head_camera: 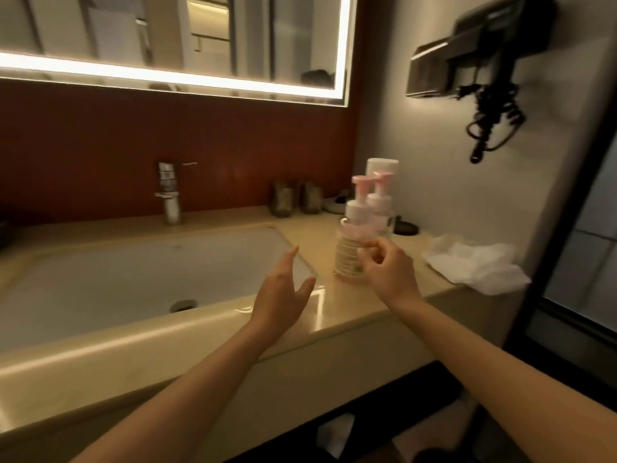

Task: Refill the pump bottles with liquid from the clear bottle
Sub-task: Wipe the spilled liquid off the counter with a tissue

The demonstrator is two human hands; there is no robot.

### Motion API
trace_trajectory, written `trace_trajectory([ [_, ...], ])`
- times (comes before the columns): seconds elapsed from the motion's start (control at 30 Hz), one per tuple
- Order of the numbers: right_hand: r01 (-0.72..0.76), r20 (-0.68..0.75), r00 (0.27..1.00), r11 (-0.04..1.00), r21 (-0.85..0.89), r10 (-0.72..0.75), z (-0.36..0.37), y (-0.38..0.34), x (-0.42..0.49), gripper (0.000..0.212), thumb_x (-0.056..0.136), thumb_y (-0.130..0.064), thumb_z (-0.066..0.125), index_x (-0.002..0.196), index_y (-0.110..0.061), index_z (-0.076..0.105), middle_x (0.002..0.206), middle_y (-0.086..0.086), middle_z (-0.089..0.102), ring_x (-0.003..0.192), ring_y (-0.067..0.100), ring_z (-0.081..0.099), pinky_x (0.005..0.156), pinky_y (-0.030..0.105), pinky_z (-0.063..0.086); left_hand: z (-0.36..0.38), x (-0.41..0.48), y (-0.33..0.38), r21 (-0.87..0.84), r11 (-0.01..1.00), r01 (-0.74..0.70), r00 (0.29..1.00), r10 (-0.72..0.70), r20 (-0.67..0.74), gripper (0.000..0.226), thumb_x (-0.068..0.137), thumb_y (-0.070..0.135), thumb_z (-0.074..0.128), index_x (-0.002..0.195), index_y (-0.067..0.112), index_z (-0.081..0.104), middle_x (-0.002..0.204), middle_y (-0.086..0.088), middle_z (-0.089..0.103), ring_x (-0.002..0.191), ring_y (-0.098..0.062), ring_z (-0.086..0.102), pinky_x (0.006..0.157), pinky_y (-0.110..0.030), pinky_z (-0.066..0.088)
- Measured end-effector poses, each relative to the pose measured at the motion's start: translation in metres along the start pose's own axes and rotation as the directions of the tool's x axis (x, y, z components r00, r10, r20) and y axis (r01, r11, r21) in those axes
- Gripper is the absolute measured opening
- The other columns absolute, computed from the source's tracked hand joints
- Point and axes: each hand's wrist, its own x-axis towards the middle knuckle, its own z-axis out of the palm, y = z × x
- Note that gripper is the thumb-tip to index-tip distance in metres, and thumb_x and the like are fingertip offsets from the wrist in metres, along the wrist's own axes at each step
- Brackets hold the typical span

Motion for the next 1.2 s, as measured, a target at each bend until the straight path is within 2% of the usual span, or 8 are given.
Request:
trace_trajectory([
  [0.17, -0.06, -0.073, 0.997, 0.938, -0.342, 0.037, -0.058, 0.078, 0.028, 0.036, 0.091, -0.028, 0.053, 0.123, -0.01, 0.052, 0.113, 0.011, 0.06, 0.102, 0.027, 0.054, 0.085, 0.038, 0.045, 0.056, 0.023, 0.029, -0.084, 0.992, 0.097, 0.995, -0.094, 0.037, 0.069, 0.087, 0.024, 0.061, 0.145, 0.016, 0.023, 0.142, -0.009, 0.042, 0.123, -0.025, 0.048, 0.099, -0.037, 0.042],
  [0.3, -0.153, -0.156, 0.985, 0.758, -0.635, 0.068, -0.094, 0.119, 0.058, 0.042, 0.093, -0.031, 0.049, 0.129, -0.01, 0.045, 0.131, 0.016, 0.046, 0.119, 0.034, 0.041, 0.095, 0.041, 0.037, 0.078, 0.041, 0.041, -0.125, 0.985, 0.123, 0.992, -0.123, 0.008, 0.059, 0.085, 0.026, 0.063, 0.135, 0.018, 0.033, 0.132, -0.005, 0.053, 0.112, -0.027, 0.055, 0.087, -0.035, 0.045],
  [0.57, -0.299, -0.093, 0.936, 0.626, -0.72, 0.341, -0.122, 0.164, 0.093, 0.051, 0.092, -0.041, 0.046, 0.136, -0.017, 0.037, 0.138, 0.012, 0.042, 0.126, 0.032, 0.039, 0.099, 0.04, 0.034, 0.094, 0.065, 0.035, -0.129, 0.98, 0.152, 0.988, -0.155, -0.011, 0.069, 0.075, 0.023, 0.075, 0.13, 0.016, 0.035, 0.123, -0.005, 0.057, 0.11, -0.024, 0.055, 0.083, -0.032, 0.045],
  [0.77, -0.28, -0.15, 0.952, 0.567, -0.775, 0.266, -0.12, 0.172, 0.102, 0.028, 0.091, -0.019, 0.044, 0.117, -0.018, 0.057, 0.118, 0.008, 0.06, 0.112, 0.028, 0.05, 0.091, 0.036, 0.032, 0.111, 0.078, 0.042, -0.133, 0.982, 0.131, 0.991, -0.131, 0.011, 0.067, 0.073, 0.025, 0.077, 0.126, 0.014, 0.036, 0.122, -0.005, 0.057, 0.108, -0.025, 0.056, 0.079, -0.03, 0.045],
  [0.87, -0.259, -0.167, 0.964, 0.594, -0.762, 0.206, -0.12, 0.173, 0.104, 0.027, 0.092, -0.012, 0.04, 0.109, -0.016, 0.061, 0.11, 0.008, 0.063, 0.105, 0.028, 0.054, 0.09, 0.036, 0.032, 0.122, 0.088, 0.046, -0.151, 0.978, 0.144, 0.989, -0.138, 0.055, 0.07, 0.073, 0.026, 0.077, 0.127, 0.016, 0.034, 0.125, -0.004, 0.055, 0.113, -0.024, 0.054, 0.084, -0.032, 0.045],
  [0.97, -0.256, -0.176, 0.967, 0.75, -0.61, 0.186, -0.122, 0.17, 0.108, 0.026, 0.091, -0.01, 0.043, 0.107, -0.014, 0.064, 0.111, 0.011, 0.065, 0.102, 0.031, 0.058, 0.085, 0.033, 0.04, 0.125, 0.092, 0.049, -0.161, 0.975, 0.151, 0.987, -0.138, 0.087, 0.082, 0.072, 0.03, 0.077, 0.136, 0.019, 0.027, 0.133, -0.004, 0.049, 0.12, -0.024, 0.049, 0.09, -0.036, 0.044],
  [1.07, -0.178, -0.23, 0.97, 0.881, -0.438, 0.082, -0.127, 0.15, 0.112, 0.022, 0.092, -0.012, 0.047, 0.104, -0.009, 0.065, 0.106, 0.013, 0.067, 0.094, 0.03, 0.061, 0.073, 0.032, 0.046, 0.118, 0.089, 0.05, -0.085, 0.992, 0.089, 0.987, -0.1, -0.128, 0.095, 0.075, 0.036, 0.073, 0.146, 0.021, 0.012, 0.144, -0.008, 0.035, 0.129, -0.027, 0.038, 0.097, -0.041, 0.04],
  [1.2, 0.016, -0.187, 0.978, 0.922, -0.386, -0.095, -0.133, 0.101, 0.115, 0.018, 0.091, -0.012, 0.052, 0.102, -0.009, 0.066, 0.099, 0.011, 0.068, 0.089, 0.025, 0.062, 0.07, 0.028, 0.046, 0.105, 0.084, 0.052, -0.103, 0.99, -0.092, 0.915, 0.043, -0.4, 0.083, 0.078, 0.03, 0.072, 0.143, 0.017, 0.021, 0.14, -0.009, 0.035, 0.122, -0.027, 0.044, 0.096, -0.046, 0.045],
])
